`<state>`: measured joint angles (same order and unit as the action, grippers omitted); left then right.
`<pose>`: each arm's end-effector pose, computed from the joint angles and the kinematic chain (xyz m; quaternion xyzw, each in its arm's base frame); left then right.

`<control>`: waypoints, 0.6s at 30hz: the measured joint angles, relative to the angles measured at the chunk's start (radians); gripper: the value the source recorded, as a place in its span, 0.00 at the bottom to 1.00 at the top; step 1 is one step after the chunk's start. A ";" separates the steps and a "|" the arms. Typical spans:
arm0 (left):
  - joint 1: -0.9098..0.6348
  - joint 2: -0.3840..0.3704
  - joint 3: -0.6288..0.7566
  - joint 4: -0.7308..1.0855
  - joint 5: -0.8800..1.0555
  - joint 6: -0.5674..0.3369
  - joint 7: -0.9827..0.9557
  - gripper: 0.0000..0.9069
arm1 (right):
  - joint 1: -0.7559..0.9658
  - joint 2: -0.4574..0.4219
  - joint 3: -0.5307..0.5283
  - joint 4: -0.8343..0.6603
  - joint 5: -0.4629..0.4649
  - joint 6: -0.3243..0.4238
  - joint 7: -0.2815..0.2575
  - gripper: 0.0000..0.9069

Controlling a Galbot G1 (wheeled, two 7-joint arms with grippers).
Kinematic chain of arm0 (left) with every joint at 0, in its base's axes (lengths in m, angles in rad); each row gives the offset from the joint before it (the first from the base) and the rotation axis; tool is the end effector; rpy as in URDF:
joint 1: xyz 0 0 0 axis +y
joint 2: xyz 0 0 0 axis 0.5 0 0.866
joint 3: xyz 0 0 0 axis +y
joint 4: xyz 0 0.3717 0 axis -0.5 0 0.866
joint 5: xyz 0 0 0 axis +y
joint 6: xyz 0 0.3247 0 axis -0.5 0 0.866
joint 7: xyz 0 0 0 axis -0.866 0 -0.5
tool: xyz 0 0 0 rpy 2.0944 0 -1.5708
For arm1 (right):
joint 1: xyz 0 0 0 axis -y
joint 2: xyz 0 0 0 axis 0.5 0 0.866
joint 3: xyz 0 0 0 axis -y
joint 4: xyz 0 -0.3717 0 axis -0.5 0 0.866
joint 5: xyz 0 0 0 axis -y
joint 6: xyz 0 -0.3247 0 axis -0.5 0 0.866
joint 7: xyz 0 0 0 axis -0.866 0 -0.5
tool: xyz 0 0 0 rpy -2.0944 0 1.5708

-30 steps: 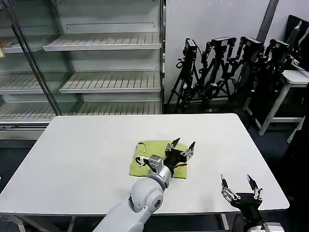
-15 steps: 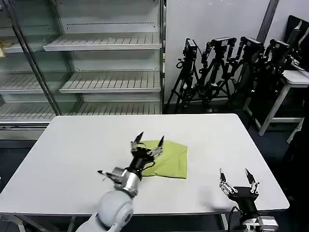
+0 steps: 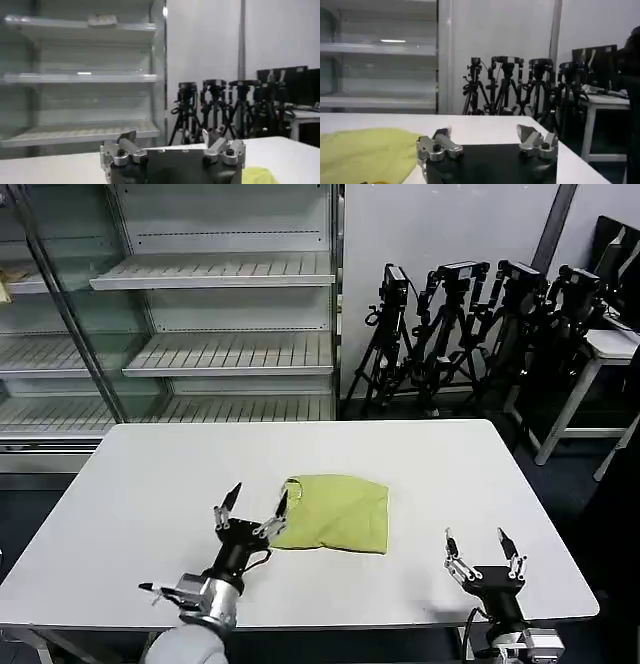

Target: Fold and organize the clothes.

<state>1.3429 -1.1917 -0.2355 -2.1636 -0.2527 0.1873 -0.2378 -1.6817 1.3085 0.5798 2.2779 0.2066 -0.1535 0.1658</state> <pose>0.1872 -0.0007 -0.2714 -0.1037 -0.9946 -0.0061 0.0005 0.1086 -0.0551 -0.2682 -0.0210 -0.9986 0.0253 0.0413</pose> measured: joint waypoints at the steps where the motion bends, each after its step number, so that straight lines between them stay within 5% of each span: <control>1: 0.014 0.000 -0.009 -0.009 0.006 0.004 0.001 1.00 | 0.000 0.001 -0.003 0.001 -0.001 0.000 0.000 1.00; 18: 0.226 -0.010 -0.150 -0.142 0.043 0.027 0.022 1.00 | -0.002 -0.010 -0.048 0.031 -0.015 0.022 0.007 1.00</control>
<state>1.5693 -1.2018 -0.3858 -2.3057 -0.2095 0.2139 -0.2160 -1.6838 1.2989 0.5315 2.3089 0.1916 -0.1314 0.1731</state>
